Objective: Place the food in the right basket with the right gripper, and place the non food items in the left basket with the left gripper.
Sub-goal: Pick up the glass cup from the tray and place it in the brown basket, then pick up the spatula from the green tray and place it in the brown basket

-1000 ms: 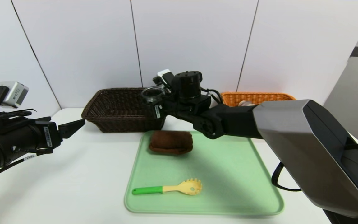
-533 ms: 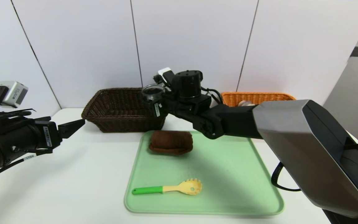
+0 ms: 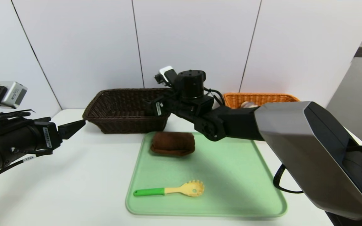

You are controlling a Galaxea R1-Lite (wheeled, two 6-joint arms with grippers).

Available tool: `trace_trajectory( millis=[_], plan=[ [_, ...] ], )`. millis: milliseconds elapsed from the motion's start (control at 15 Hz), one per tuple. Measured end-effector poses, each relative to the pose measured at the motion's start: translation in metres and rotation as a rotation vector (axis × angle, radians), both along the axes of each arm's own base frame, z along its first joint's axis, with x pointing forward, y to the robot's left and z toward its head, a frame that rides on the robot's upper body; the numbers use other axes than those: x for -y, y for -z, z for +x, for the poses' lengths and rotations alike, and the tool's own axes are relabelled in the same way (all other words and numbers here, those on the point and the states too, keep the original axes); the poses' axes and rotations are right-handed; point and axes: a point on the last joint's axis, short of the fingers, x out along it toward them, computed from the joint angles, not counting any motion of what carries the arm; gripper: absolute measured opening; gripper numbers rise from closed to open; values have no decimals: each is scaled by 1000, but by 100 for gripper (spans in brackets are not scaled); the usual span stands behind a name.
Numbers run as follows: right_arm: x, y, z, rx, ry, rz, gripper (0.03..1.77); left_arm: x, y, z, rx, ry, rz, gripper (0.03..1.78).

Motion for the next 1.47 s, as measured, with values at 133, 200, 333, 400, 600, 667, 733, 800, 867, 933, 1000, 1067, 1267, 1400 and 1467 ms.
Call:
trace_trajectory(
  millis=[133, 200, 333, 400, 600, 667, 733, 800, 867, 933, 1000, 1067, 1267, 1400, 1467],
  plan=[
    [0, 1, 0, -1, 1, -3, 153, 0, 0, 0, 1, 1, 0, 169],
    [-1, 2, 0, -1, 1, -3, 155, 0, 0, 0, 2, 0, 0, 169],
    [0, 0, 0, 2, 5, -1, 159, 0, -1, -1, 5, 0, -2, 169],
    [3, -5, 0, 8, 20, 5, 160, 0, -1, -1, 5, -2, -8, 169],
    [21, -32, -2, 41, 95, 32, 164, 0, -3, -1, 10, -7, -38, 169],
    [31, -43, -5, 48, 113, 36, 165, 0, -4, -1, 15, -7, -39, 169],
    [45, -54, -10, 49, 134, 36, 165, 0, -5, -1, 18, -7, -40, 169],
    [60, -61, -16, 42, 153, 28, 166, 0, -5, 0, 19, -6, -41, 169],
    [77, -66, -23, 27, 175, 16, 167, 0, -6, 0, 27, -5, -42, 169],
    [96, -66, -30, 3, 201, -4, 167, 0, -6, 1, 34, -4, -43, 169],
    [118, -65, -39, -25, 231, -22, 168, 0, -7, 2, 41, -2, -44, 169],
    [140, -60, -49, -54, 264, -39, 168, 0, -6, 3, 42, -1, -44, 169],
    [210, -45, -87, -82, 385, -35, 169, 1, -5, 4, 36, -2, -63, 169],
    [255, -51, -115, -21, 484, 14, 169, 1, -5, 4, 32, -4, -77, 169],
    [275, -54, -129, 5, 538, 31, 169, 1, -5, 4, 32, -3, -79, 169]
  ],
)
